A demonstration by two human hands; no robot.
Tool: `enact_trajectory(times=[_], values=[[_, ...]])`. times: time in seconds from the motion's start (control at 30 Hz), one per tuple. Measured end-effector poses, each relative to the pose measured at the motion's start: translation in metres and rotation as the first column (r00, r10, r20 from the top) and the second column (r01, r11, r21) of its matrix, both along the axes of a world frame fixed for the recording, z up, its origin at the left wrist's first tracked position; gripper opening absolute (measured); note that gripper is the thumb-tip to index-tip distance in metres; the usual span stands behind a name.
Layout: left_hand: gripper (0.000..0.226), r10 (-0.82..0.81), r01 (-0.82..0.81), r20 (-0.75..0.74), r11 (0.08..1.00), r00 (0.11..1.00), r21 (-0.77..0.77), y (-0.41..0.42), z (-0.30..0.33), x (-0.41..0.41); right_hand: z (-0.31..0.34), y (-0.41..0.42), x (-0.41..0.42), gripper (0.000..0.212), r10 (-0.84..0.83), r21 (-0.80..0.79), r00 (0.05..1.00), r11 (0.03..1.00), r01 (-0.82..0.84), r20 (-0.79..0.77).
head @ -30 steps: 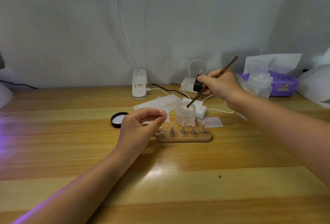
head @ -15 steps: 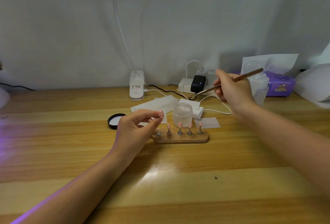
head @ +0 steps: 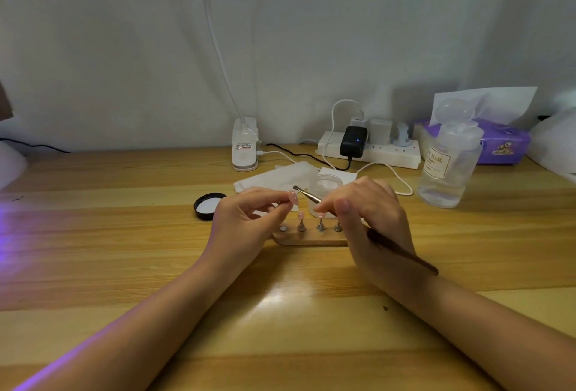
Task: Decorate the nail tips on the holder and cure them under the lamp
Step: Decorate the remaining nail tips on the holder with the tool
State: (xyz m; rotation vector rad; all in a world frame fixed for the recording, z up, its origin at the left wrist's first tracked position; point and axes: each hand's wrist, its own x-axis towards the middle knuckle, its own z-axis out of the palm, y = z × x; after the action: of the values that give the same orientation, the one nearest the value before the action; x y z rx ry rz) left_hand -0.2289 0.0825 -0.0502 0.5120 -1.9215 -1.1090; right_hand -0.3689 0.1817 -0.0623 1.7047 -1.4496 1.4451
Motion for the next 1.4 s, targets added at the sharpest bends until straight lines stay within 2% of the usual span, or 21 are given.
enact_trajectory(times=[0.2, 0.37, 0.5, 0.77, 0.9, 1.1, 1.3, 1.4], values=[[0.026, 0.005, -0.005, -0.009, 1.000, 1.000, 0.019, 0.0010, 0.0008, -0.0008, -0.0018, -0.0018, 0.0016, 0.055, 0.003, 0.026, 1.000, 1.000, -0.003, 0.012], [0.025, 0.006, -0.006, 0.003, 0.999, 1.000, 0.038, 0.0009, 0.0014, -0.0011, -0.0037, 0.0035, -0.0013, 0.059, 0.040, 0.001, 0.995, 0.999, -0.040, 0.093], [0.025, -0.004, 0.003, 0.015, 1.000, 1.000, 0.029, 0.0011, 0.0015, -0.0008, -0.0016, -0.0012, 0.0019, 0.054, -0.021, 0.038, 0.999, 0.999, 0.020, 0.043], [0.025, 0.002, -0.003, 0.025, 0.999, 1.000, 0.047, 0.0005, 0.0017, -0.0007, -0.0030, 0.0044, 0.0021, 0.060, 0.082, 0.035, 0.990, 0.996, -0.087, 0.119], [0.023, 0.006, -0.007, 0.042, 0.999, 0.999, 0.041, 0.0007, 0.0017, -0.0011, -0.0013, 0.0008, 0.0027, 0.054, 0.024, 0.077, 0.996, 0.997, -0.031, 0.089], [0.026, 0.014, -0.015, 0.033, 0.999, 0.999, 0.043, 0.0007, 0.0017, -0.0013, -0.0029, 0.0032, 0.0029, 0.058, 0.108, 0.045, 0.988, 0.993, -0.113, 0.107], [0.017, 0.017, -0.020, 0.055, 0.999, 0.998, 0.050, 0.0003, 0.0009, -0.0008, -0.0016, -0.0005, 0.0036, 0.051, 0.063, 0.100, 0.995, 0.992, -0.070, 0.075], [0.017, 0.022, -0.025, 0.050, 0.998, 0.999, 0.058, 0.0000, 0.0008, -0.0012, -0.0028, 0.0008, 0.0031, 0.053, 0.076, 0.074, 0.995, 0.994, -0.081, 0.072]])
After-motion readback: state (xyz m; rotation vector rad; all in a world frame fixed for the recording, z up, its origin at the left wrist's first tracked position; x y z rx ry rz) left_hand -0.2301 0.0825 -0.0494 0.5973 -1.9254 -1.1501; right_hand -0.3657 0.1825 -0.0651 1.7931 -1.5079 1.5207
